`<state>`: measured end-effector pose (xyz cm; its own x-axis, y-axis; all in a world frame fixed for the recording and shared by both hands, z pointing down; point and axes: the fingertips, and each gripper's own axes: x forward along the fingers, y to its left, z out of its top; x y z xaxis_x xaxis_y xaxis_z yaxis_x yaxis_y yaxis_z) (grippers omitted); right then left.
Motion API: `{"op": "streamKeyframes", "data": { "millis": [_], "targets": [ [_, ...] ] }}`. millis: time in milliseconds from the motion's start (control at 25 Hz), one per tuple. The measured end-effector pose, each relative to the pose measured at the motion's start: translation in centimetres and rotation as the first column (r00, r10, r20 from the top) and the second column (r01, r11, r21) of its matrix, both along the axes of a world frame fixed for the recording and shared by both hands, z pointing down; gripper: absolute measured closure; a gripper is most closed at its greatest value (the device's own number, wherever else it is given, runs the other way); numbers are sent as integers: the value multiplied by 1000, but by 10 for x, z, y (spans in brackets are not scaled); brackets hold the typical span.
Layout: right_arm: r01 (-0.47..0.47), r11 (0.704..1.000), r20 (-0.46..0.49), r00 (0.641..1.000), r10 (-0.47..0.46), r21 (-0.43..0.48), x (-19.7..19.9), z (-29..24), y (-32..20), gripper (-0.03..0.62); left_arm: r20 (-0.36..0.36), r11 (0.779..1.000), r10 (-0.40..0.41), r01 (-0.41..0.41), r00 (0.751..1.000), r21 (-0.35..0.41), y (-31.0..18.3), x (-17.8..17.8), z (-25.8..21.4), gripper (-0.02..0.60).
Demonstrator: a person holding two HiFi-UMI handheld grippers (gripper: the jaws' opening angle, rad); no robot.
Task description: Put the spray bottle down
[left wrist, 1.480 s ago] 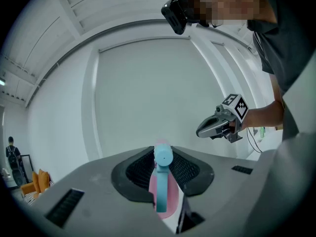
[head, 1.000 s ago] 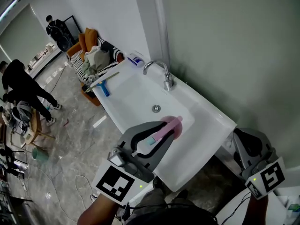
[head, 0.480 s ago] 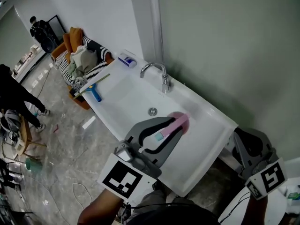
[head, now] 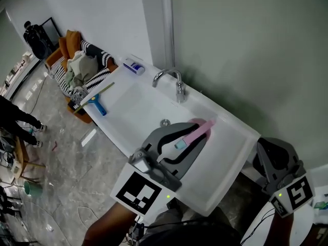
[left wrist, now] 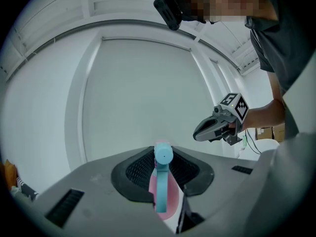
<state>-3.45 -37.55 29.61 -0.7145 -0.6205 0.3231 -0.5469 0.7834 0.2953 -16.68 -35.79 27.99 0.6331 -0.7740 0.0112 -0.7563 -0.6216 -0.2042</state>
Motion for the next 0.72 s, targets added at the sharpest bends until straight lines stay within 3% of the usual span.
{"op": "streamKeyframes", "data": {
  "millis": [240, 720],
  "targets": [
    [-6, 1000, 11, 1000, 6, -12, 7, 1, -19, 585, 4, 1000, -1, 1, 1000, -24, -17, 6, 5, 497],
    [57, 996, 86, 995, -51, -66, 37, 31, -89, 585, 23, 987, -101, 103, 995, -123, -77, 38, 24, 497]
  ]
}}
